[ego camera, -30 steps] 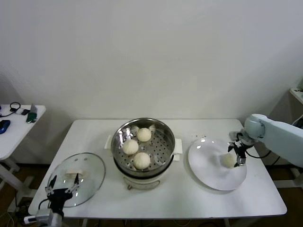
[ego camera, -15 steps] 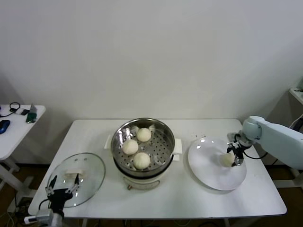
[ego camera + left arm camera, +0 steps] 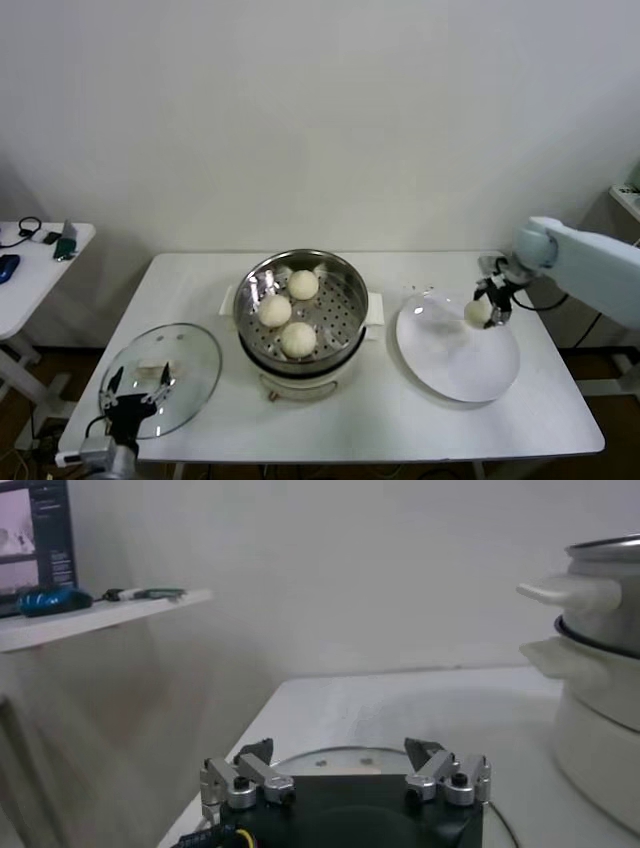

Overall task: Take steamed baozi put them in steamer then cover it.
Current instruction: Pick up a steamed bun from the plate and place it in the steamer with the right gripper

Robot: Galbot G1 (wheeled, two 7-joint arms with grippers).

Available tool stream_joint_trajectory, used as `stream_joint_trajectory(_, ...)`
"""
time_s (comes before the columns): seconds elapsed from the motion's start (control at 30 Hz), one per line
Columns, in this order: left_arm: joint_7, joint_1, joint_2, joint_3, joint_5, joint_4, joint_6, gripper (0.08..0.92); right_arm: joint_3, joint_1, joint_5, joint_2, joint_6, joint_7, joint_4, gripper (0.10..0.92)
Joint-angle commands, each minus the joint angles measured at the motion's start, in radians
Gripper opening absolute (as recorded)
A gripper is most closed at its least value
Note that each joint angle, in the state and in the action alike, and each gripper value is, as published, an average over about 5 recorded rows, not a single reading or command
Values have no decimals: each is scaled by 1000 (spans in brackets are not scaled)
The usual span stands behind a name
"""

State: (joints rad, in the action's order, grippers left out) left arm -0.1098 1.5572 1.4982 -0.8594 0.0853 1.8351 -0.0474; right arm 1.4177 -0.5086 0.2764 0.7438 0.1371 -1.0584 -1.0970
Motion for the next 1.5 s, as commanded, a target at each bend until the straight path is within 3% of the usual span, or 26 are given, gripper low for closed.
stream_joint_trajectory(0.03, -1, -4, 1, 6, -1, 3, -1, 823, 268, -511, 306, 91, 28, -44, -147, 704)
stream_joint_trajectory(0.23, 0, -5, 5, 14, 0, 6, 1, 823, 235, -636, 424, 202, 71, -44, -225, 704)
stream_joint_trajectory(0.53, -3, -5, 4, 9, 6, 25, -8, 823, 107, -490, 510, 326, 187, 54, -347, 704)
stream_joint_trajectory(1.5, -6, -6, -10, -14, 21, 9, -6, 823, 103, -137, 266, 416, 211, 155, -275, 704)
